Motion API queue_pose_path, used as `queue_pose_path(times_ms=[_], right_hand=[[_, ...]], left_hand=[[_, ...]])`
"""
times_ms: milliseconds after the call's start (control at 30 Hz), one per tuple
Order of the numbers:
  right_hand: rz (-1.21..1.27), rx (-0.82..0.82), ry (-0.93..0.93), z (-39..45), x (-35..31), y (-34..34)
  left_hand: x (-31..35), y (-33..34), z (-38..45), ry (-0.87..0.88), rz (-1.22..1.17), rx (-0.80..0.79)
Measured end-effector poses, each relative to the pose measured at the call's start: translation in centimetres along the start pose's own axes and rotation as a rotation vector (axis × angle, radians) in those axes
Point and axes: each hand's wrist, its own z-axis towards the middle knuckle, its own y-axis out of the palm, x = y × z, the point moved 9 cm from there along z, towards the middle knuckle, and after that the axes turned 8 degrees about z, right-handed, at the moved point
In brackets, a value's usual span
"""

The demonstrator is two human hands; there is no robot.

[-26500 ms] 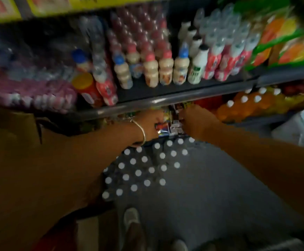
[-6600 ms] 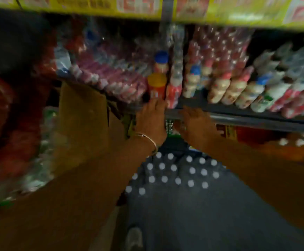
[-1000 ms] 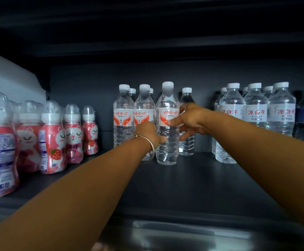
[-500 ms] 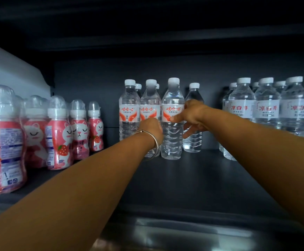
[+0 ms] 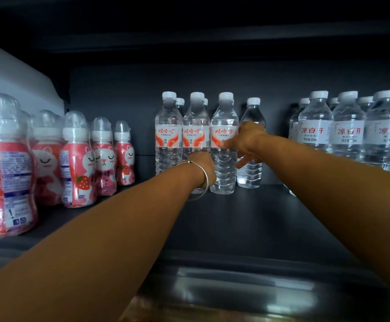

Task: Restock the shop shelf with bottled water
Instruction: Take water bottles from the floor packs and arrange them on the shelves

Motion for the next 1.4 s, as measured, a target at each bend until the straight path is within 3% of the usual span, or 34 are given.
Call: queue_pose_path(times_ms=[233,433,667,933,1033,1167,1400], right_hand=[[-0.108,-0.002,-0.034,-0.9,0.1,0.0],[-0.523,-0.05,-0.202,-5.2,-0.9,-1.1],[-0.969,-0.116,-0.226,-10.7,0.2,-4.2],[-0.977,0.081,-0.396,-23.4,1.9,-10.8],[-0.961,0.115,-0.458,-29.8,4.8,-11.8],[-0.971,0.041,-0.462,-36.7,12.4,-10.4],[-0.941,-0.173,-0.386,-44.9,29.7,-3.2]], left_hand=[[0.3,0.7,0.0,0.011,0.063,-0.059],[1.5,-0.3,-1.3,0.044,0.132,-0.144],[7.3,-3.9,-6.7,0.126,0.203,-0.049],[14.6,-4.1,-18.4,0.157,0.173,0.14],[16.8,-1.8,-23.3,0.173,0.135,0.175],[18.1,4.7,-29.6,0.192,0.156,0.169],[15.4,22.7,-39.8,0.114,0.102,-0.041]])
